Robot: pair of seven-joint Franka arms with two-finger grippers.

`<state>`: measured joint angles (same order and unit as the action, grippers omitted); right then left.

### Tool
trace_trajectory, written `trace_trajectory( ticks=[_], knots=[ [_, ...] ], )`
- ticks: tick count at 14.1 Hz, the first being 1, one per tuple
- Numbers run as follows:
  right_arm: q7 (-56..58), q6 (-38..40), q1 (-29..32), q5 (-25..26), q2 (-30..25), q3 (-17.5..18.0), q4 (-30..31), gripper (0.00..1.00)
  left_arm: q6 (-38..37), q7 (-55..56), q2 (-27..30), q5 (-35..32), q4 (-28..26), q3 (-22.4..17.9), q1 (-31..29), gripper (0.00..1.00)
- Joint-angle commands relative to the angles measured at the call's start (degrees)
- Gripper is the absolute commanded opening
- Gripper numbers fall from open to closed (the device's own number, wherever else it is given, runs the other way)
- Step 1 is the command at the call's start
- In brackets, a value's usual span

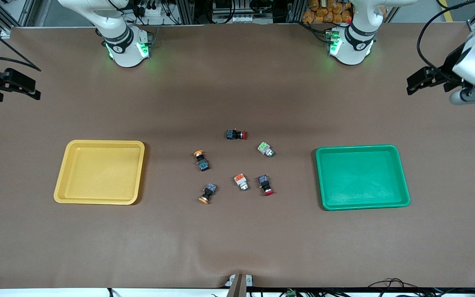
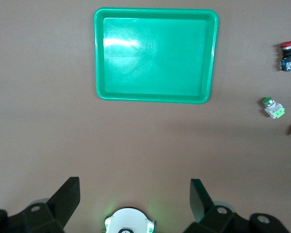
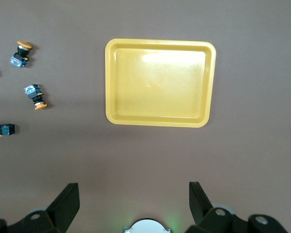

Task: Place green and yellow buttons in trays
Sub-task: 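Move the left gripper toward the green button while the right gripper starts moving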

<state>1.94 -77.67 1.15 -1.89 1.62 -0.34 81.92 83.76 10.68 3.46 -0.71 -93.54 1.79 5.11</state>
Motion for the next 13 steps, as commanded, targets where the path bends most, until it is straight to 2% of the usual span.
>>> trace_trajectory(
  ticks=[1,4,7,9,11,13],
  knots=[
    [0.69,0.33,1.22,-0.57,0.13,0.69,-0.18,1.00,-1.50,-0.83,-0.83,-0.08,2.40,-0.38,-0.10,1.00],
    [0.69,0.24,1.13,-0.57,0.13,0.69,-0.18,1.00,-1.50,-1.01,-1.26,-0.87,2.66,-0.91,-0.28,1.00],
    [0.69,0.06,1.22,-0.57,0.13,0.69,-0.18,1.00,-1.41,-1.18,-3.46,-5.52,5.39,-0.38,0.77,1.00],
    [0.69,0.15,1.31,-0.57,0.22,0.69,-0.18,1.00,-1.41,-1.01,-4.16,-4.83,5.21,0.15,0.69,1.00],
    [0.78,0.41,1.31,-0.49,0.40,0.69,-0.18,1.00,0.51,-0.40,-4.52,-1.08,3.47,0.24,0.16,1.00],
    [0.78,0.15,1.57,-0.49,0.48,0.69,-0.18,1.00,6.56,-0.05,-4.52,1.94,-1.62,0.32,0.59,1.00]
  ],
)
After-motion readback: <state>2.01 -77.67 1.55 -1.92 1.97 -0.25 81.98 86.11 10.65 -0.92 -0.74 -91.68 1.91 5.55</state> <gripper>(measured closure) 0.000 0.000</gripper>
